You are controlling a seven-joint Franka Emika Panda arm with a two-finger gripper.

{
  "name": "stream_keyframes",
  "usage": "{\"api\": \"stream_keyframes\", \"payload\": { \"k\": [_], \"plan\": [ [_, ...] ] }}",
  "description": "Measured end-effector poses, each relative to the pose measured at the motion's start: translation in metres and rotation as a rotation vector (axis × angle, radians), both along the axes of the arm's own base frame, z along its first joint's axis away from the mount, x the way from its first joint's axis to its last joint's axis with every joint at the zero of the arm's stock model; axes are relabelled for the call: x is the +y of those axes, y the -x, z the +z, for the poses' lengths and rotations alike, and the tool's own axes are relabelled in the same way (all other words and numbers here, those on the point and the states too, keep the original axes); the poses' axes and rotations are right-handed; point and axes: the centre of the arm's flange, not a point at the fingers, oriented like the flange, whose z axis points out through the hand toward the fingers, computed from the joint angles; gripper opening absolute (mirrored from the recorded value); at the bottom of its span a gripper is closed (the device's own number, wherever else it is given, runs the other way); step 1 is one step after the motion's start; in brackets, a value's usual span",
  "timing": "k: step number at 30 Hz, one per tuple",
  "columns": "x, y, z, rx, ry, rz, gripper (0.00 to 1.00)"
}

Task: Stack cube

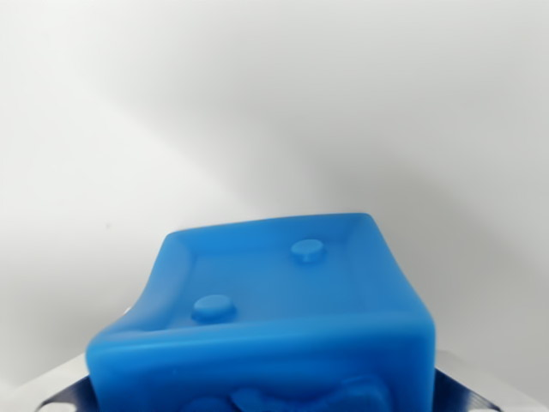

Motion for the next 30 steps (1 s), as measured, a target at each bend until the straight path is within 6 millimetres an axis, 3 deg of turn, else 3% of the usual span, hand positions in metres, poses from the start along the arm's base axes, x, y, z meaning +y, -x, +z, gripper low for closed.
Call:
{"api": "stream_keyframes", "payload": {
  "k": [14,30],
  "plan": [
    [0.0,0.0,0.003,-0.002,0.001,0.0,0.0],
    [0.0,-0.001,0.026,-0.004,0.002,0.001,0.0]
  ]
}}
